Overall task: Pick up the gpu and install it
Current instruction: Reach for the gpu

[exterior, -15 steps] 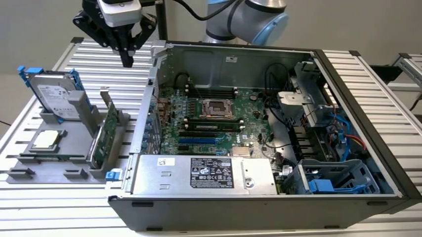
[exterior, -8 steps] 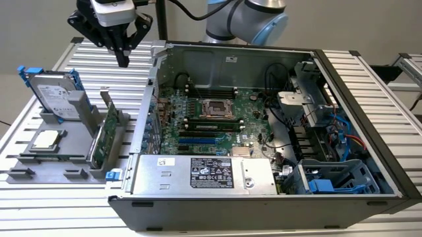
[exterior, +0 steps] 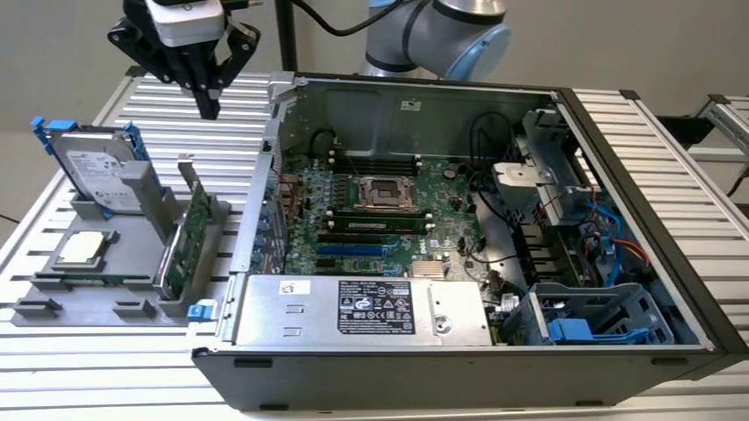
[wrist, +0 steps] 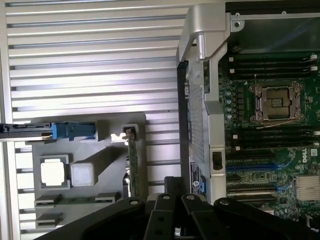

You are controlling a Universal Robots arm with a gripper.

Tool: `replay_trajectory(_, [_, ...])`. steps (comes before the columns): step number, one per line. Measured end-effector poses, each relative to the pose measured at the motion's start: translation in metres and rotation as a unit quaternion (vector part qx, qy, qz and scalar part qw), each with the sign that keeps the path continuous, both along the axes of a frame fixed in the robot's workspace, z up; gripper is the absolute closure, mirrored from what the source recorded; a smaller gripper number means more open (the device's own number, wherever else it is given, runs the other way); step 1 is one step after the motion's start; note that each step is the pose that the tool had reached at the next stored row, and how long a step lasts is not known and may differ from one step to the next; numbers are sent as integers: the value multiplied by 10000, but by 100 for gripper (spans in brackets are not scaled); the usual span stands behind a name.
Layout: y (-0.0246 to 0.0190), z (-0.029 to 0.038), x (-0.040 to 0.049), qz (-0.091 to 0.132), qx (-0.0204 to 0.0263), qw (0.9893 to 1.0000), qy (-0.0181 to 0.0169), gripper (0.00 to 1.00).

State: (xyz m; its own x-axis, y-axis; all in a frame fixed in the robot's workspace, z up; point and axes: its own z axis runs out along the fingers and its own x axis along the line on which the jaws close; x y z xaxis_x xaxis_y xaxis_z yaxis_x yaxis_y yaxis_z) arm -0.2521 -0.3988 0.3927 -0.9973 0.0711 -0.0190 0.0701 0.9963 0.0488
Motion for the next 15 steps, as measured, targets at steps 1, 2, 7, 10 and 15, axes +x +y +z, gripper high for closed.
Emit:
replay_trajectory(1, [0,0,-11,0,0,10000,0,100])
replay_trajectory(2, [0,0,-23,0,0,10000,0,100])
replay_trajectory(7, [0,0,-87,0,0,10000,0,100])
replay_trajectory(10, [0,0,-127,0,0,10000,0,100])
replay_trajectory(15, [0,0,-196,0,0,10000,0,100])
